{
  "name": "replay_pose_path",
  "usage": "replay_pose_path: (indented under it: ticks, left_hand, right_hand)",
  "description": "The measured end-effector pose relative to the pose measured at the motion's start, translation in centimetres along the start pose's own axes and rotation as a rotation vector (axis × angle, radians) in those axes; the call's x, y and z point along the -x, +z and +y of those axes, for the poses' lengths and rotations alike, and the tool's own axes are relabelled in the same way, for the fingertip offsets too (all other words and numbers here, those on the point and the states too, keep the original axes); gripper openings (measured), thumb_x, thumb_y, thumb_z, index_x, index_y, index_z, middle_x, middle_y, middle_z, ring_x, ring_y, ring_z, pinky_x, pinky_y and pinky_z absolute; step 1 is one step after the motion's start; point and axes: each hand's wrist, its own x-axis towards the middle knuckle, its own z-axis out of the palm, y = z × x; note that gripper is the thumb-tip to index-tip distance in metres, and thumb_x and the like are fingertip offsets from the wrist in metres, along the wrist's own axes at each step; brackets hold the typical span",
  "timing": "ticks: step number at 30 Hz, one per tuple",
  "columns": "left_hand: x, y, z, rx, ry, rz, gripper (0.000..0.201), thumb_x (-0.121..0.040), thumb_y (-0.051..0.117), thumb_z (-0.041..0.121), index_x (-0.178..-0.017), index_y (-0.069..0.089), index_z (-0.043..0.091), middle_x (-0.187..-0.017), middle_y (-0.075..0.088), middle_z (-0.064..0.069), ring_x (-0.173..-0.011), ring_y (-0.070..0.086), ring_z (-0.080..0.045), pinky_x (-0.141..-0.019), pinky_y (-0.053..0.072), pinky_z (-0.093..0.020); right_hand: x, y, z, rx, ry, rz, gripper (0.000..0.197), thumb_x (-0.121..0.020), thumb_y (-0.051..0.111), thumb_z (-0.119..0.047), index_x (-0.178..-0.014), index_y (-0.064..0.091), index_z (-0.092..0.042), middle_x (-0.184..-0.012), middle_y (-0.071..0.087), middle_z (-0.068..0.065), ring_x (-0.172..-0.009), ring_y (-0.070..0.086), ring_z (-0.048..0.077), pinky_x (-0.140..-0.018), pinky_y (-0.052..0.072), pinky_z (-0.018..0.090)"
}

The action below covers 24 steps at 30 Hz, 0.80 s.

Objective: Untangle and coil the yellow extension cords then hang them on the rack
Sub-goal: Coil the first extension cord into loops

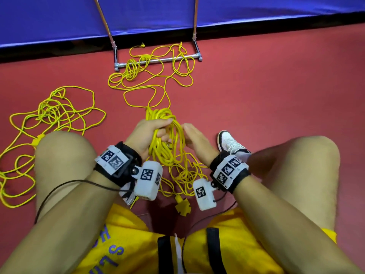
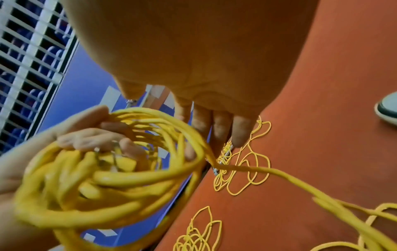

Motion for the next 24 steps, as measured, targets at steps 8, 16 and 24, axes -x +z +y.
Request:
replay_pose_path:
  ticks: [8, 16, 24]
  left_hand:
    - [-0.7, -1.8, 0.8, -0.023, 0.107, 0.164, 0.042, -0.092, 0.060, 0.009, -0.052, 0.051, 0.017, -0.040, 0.032, 0.003, -0.038, 0.038, -0.014, -0.061, 0.043, -0.032]
    - [1.3, -0.3, -1.1, -0.208, -0.165, -0.364, 0.024, -0.075, 0.064, 0.004, -0.055, 0.051, 0.010, -0.039, 0.033, 0.001, -0.039, 0.039, -0.016, -0.063, 0.052, -0.034]
    - [1.9, 0.4, 0.0, 0.299, -0.062, -0.469, 0.043, -0.062, 0.086, 0.021, -0.078, 0.048, 0.010, -0.047, 0.043, 0.006, -0.052, 0.049, -0.014, -0.080, 0.057, -0.038]
  right_hand:
    - [-0.7, -3.7, 0.4, 0.313, -0.106, 0.181, 0.035, -0.078, 0.073, -0.051, -0.065, 0.053, -0.024, -0.045, 0.047, -0.010, -0.044, 0.044, 0.012, -0.053, 0.038, 0.033]
    - [-0.9, -5.7, -2.0, 0.307, -0.348, 0.646, 0.042, -0.090, 0.068, -0.034, -0.059, 0.041, -0.024, -0.052, 0.036, -0.007, -0.057, 0.035, 0.013, -0.056, 0.029, 0.027]
    - [-2.4, -3.5, 2.9, 0.828, -0.059, 0.042, 0.021, -0.091, 0.060, -0.032, -0.084, 0.062, -0.012, -0.090, 0.068, 0.017, -0.085, 0.062, 0.045, -0.070, 0.048, 0.042]
